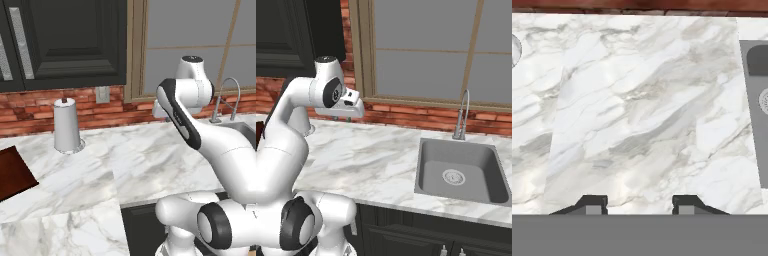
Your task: Place the bowl with donut and the cupcake onto the tray.
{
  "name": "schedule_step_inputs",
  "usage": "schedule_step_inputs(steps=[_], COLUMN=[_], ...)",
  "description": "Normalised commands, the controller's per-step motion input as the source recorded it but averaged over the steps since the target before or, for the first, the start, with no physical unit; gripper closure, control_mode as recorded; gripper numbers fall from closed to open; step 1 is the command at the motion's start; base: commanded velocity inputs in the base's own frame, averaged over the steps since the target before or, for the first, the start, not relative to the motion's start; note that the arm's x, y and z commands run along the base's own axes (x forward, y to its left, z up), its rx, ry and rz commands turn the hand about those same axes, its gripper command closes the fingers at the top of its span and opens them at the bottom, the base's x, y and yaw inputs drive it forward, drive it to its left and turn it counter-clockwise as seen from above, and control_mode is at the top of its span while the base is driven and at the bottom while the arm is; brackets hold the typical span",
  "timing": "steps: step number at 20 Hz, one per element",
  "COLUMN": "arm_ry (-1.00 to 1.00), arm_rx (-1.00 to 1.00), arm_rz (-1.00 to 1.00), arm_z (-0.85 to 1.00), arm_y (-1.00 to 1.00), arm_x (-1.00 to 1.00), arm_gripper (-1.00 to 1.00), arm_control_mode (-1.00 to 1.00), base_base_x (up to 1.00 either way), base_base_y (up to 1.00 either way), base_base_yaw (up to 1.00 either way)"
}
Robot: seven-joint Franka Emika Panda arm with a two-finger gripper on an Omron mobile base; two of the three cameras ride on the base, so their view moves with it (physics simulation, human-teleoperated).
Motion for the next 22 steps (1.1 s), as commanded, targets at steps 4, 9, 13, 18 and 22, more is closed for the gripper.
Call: schedule_step_inputs(steps=[4,9,13,18,22], arm_ry=[0.00,0.00,0.00,0.00,0.00], arm_rx=[0.00,0.00,0.00,0.00,0.00], arm_rz=[0.00,0.01,0.02,0.00,0.00], arm_z=[0.00,0.00,0.00,0.00,0.00], arm_y=[0.05,0.36,0.38,0.32,0.28], arm_x=[-0.27,-0.51,-0.34,-0.01,0.00], arm_gripper=[-1.00,-1.00,-1.00,-1.00,-1.00], arm_control_mode=[-1.00,-1.00,-1.00,-1.00,-1.00], base_base_x=[0.00,0.00,0.00,0.00,0.00], base_base_y=[0.00,0.00,0.00,0.00,0.00], base_base_yaw=[0.00,0.00,0.00,0.00,0.00])
